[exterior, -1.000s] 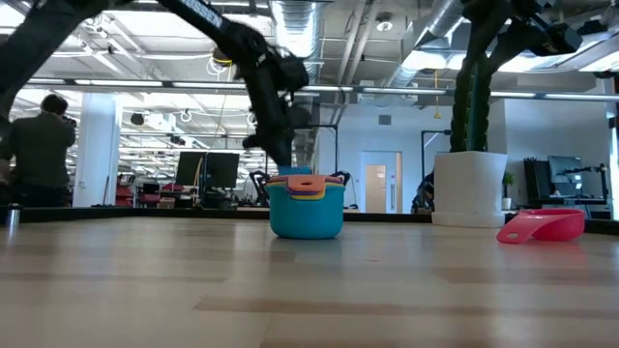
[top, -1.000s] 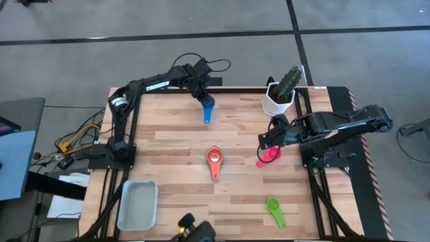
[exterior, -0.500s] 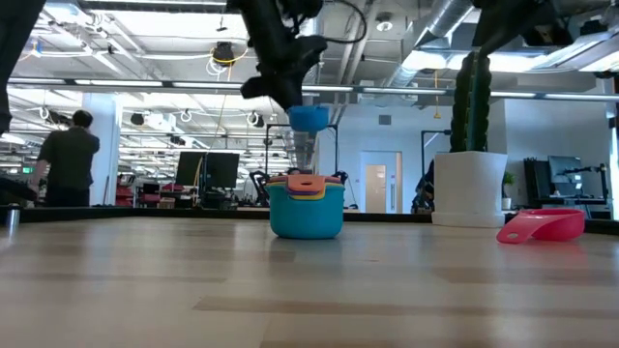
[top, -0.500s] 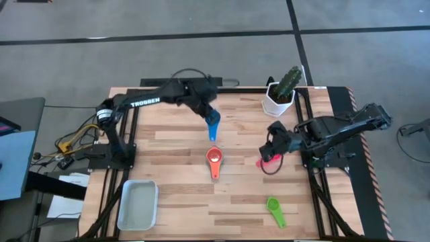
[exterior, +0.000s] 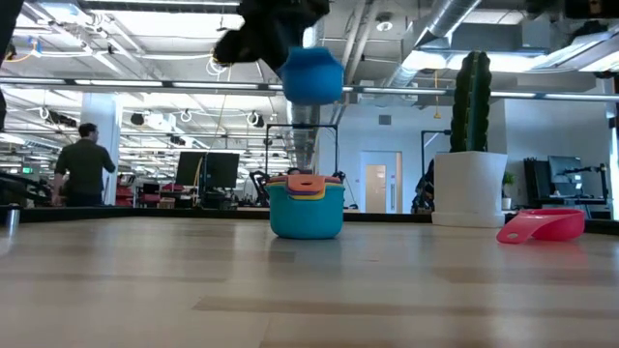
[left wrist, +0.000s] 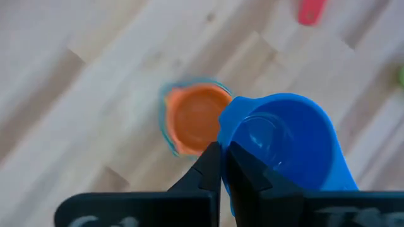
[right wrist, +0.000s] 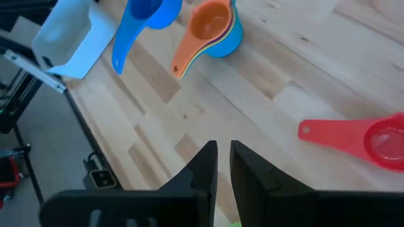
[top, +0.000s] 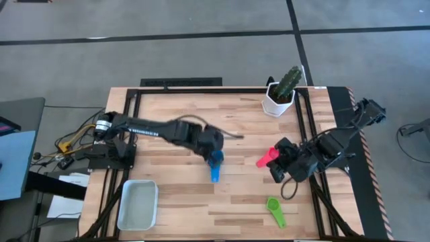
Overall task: Nest measuring cups in basket
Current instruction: Stack the blue measuring cup on top of the orange measuring cup
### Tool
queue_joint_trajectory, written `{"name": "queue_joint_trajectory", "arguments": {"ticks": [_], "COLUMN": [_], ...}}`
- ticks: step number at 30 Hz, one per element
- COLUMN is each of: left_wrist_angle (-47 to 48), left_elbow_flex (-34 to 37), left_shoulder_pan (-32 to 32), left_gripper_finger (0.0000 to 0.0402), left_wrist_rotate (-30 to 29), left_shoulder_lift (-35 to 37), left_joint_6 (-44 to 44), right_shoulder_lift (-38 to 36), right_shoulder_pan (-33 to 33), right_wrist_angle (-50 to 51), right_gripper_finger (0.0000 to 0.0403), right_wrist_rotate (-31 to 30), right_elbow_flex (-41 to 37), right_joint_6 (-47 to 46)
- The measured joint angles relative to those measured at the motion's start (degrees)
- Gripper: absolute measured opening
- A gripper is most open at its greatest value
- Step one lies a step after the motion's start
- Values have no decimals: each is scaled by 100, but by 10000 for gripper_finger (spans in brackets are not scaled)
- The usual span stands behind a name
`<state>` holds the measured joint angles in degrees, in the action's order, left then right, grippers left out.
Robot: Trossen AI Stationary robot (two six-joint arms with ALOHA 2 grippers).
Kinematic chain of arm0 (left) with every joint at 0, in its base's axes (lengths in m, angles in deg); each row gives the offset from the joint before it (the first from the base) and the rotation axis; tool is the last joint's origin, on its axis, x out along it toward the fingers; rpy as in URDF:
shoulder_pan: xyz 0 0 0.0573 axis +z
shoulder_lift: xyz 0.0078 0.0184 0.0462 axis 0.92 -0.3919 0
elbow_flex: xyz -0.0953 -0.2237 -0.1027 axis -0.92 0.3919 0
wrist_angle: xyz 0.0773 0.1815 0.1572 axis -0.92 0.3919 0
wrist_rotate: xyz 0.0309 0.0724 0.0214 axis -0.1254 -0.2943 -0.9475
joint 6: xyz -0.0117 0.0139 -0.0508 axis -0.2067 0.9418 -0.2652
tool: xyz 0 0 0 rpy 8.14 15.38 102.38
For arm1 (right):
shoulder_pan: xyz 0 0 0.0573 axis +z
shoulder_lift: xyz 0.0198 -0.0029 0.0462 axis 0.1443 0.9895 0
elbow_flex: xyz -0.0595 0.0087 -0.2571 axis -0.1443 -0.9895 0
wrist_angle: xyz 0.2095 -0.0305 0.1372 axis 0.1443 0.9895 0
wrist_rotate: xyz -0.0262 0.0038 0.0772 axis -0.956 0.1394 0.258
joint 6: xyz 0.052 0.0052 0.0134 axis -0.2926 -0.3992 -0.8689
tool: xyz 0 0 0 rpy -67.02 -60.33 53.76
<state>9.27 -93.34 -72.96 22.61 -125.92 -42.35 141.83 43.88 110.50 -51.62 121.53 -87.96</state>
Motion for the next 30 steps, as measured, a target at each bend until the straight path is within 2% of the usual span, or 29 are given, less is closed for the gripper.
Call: {"name": "queue_joint_trajectory", "arguments": {"ticks": [8,15,21,30], "left_wrist_angle": [32,0,-380,-836], "left_elbow_flex": [0,-1,-8,-19], "left_shoulder_pan": [-905,-1202,-1230,-918], "left_gripper_finger": [0,0,0,0], "left_wrist_rotate": [-437,-898,-1009,-915], "left_shoulder_lift": [0,-8,-223,-634], "left_joint_6": [-1320,-2046,-2005,-1701], "right_shoulder_lift": [-2,-2,-2,0], "right_shoulder_pan": [372,564,551,519], "right_wrist_angle": [-90,-165,-164,-336], "right_gripper_finger": [65,65,65,65], "right_wrist_rotate": [-181,-291,-439,-442], "right_elbow_flex": [0,0,0,0], "right_joint_6": [3,-4,-17,-17]}}
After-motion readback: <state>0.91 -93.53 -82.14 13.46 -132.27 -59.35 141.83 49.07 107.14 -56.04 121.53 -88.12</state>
